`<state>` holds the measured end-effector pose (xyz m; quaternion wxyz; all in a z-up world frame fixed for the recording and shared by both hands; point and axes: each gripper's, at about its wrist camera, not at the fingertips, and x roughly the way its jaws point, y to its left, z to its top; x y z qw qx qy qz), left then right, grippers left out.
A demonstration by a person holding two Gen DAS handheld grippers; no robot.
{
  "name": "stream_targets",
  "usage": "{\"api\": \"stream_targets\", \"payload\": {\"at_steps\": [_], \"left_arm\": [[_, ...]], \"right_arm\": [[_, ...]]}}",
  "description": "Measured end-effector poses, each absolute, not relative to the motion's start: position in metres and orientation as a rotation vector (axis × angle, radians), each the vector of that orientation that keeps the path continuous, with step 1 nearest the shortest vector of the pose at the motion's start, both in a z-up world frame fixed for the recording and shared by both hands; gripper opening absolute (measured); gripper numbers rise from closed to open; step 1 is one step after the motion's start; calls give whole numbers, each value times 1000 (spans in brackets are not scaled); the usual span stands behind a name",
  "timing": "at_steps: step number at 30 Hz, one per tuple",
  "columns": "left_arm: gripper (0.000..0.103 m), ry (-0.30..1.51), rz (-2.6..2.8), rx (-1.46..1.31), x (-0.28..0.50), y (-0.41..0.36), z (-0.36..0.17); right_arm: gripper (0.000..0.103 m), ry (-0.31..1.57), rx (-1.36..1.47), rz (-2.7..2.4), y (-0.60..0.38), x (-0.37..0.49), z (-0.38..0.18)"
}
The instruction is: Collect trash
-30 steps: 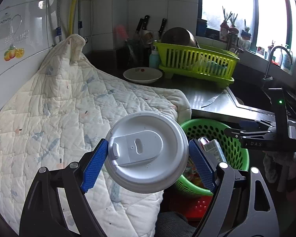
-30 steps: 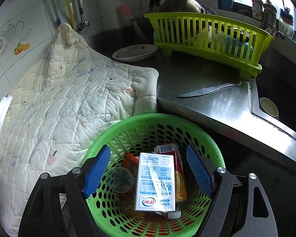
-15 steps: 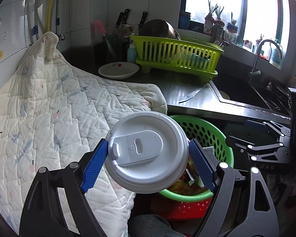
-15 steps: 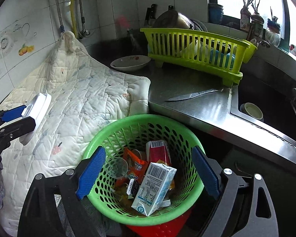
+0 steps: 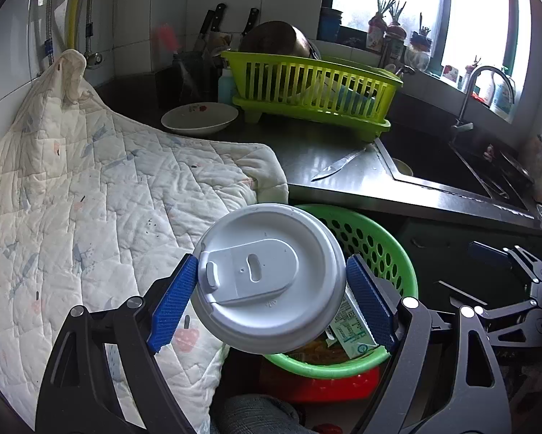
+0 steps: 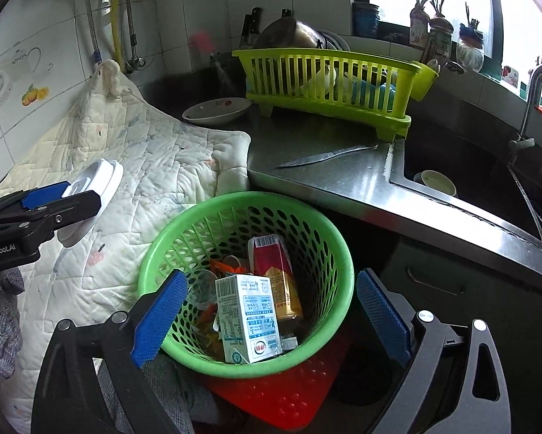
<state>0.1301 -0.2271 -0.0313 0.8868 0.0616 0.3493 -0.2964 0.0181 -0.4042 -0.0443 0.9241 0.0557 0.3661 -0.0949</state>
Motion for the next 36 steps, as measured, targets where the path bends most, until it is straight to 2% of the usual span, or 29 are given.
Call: {"api": "stream_targets", "payload": {"at_steps": [13,14,16,21,36], "left_arm": [[83,763,-649,109,137,-245,-42],[84,766,-656,106,138,-246,-44],[92,765,-657,106,138,-248,-47],[93,774,-668,91,138,-245,-52],[97,666,-565,137,116,-203,-21]], "right_arm": [[92,746,174,-207,-415,7,-46],[92,747,174,-209,-415,6,-46],[92,749,180,-210,-415,6,-47],[92,755,196,-206,-415,5,-51],[92,741,206,-175,-402,4,-46]]}}
